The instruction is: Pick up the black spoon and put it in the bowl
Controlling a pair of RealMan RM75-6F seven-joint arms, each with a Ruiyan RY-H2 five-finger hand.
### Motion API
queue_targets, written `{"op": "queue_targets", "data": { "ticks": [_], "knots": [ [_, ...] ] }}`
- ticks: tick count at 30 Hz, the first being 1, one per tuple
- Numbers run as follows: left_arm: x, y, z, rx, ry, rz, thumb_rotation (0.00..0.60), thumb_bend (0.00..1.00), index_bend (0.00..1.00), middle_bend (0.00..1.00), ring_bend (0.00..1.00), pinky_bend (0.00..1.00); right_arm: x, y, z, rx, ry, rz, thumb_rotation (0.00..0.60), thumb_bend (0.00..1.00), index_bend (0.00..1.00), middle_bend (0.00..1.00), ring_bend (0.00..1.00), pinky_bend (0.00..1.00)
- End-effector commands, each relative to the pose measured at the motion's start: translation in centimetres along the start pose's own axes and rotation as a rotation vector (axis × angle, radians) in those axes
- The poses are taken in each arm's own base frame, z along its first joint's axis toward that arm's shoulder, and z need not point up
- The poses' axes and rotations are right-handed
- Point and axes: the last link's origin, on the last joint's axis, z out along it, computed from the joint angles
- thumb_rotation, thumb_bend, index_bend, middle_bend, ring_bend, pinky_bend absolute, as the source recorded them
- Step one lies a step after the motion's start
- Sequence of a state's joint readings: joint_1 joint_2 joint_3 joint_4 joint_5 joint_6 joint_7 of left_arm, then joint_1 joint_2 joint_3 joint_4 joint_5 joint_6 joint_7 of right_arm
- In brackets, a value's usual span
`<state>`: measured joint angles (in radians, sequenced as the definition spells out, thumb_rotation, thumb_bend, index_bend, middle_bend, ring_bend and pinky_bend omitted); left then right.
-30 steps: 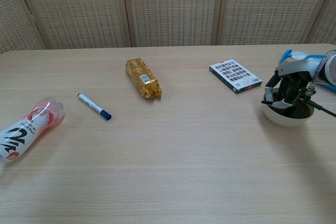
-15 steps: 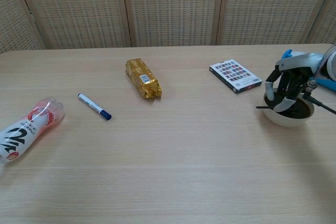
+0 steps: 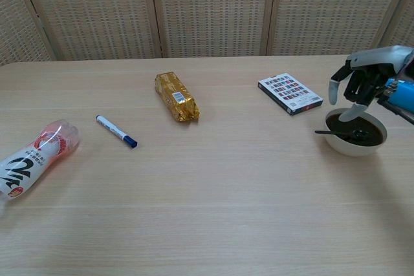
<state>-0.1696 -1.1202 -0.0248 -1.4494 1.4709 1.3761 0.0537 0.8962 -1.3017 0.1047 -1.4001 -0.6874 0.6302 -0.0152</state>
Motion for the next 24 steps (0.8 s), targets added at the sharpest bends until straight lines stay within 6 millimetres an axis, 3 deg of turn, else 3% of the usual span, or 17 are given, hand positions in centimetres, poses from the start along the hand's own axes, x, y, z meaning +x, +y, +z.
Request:
{"op": "queue_targets", "data": {
  "ticks": [1, 6, 12, 19, 24],
  "knots": [
    [0.0, 0.0, 0.0, 0.004, 0.001, -0.003, 0.6, 0.48, 0.02, 0.02, 0.0, 0.0, 1.5, -0.1, -1.5, 0.029, 0.083, 0.067, 0.6, 0.17, 0.53, 0.9, 0.98, 0.97],
    [-0.1, 0.1, -0.1, 0.017, 0.002, -0.011, 0.6, 0.48, 0.02, 0.02, 0.0, 0.0, 2.5, 0.3, -4.0, 0.07, 0.204, 0.152, 0.6, 0.17, 0.53, 0.81, 0.95, 0.96],
    [-0.2, 0.5, -0.4, 0.027, 0.003, -0.038, 0.6, 0.48, 0.02, 0.02, 0.0, 0.0, 2.6, 1.4, -7.4, 0.096, 0.327, 0.164, 0.6, 0.17, 0.53, 0.65, 0.73, 0.88],
    [-0.4, 0.7, -1.2, 0.044, 0.006, -0.067, 0.6, 0.48, 0.02, 0.0, 0.0, 0.0, 1.8, 2.9, -10.3, 0.077, 0.479, 0.041, 0.6, 0.17, 0.53, 0.48, 0.47, 0.56],
    [-0.5, 0.8, -1.8, 0.054, 0.022, -0.082, 0.6, 0.48, 0.02, 0.0, 0.0, 0.0, 0.7, 3.8, -11.7, 0.045, 0.53, -0.057, 0.6, 0.17, 0.45, 0.34, 0.3, 0.36]
  ]
}}
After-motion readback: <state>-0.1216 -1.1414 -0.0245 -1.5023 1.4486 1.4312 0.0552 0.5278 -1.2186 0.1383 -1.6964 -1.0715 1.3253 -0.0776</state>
